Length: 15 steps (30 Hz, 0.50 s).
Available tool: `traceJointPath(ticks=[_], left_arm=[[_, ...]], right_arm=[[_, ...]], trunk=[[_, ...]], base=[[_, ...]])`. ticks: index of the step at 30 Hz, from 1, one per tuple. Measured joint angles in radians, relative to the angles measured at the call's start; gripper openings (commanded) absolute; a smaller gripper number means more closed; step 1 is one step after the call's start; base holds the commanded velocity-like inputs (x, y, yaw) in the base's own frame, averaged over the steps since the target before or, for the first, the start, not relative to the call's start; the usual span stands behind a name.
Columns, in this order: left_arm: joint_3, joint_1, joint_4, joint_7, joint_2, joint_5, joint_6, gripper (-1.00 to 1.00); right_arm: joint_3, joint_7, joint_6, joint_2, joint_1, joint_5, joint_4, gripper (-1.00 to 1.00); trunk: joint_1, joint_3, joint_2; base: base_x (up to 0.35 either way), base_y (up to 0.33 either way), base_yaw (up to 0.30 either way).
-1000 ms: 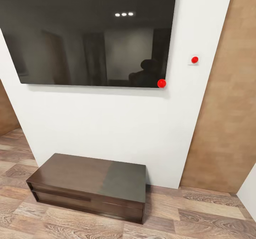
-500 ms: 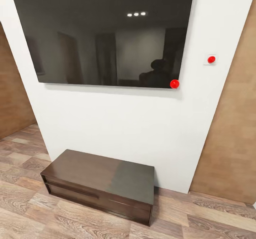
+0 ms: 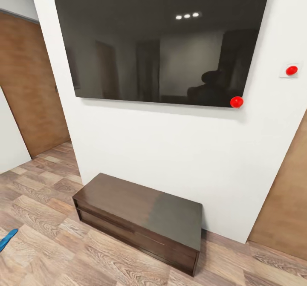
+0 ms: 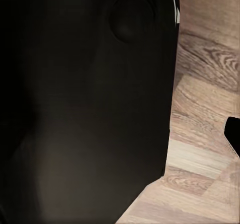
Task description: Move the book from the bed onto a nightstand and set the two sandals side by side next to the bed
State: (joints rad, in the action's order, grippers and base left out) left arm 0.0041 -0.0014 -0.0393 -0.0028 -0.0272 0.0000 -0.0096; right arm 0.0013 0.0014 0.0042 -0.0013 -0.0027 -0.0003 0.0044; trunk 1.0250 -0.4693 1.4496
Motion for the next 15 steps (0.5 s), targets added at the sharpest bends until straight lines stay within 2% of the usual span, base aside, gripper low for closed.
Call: traceJointPath(ticks=[15], left_arm=[[0.0, 0.0, 0.0, 0.0, 0.0, 0.0, 0.0, 1.0]], right_arm=[[0.0, 0.0, 0.0, 0.0, 0.0, 0.0, 0.0, 1.0]], trunk=[[0.0, 0.0, 0.0]], base=[[0.0, 0.0, 0.293]])
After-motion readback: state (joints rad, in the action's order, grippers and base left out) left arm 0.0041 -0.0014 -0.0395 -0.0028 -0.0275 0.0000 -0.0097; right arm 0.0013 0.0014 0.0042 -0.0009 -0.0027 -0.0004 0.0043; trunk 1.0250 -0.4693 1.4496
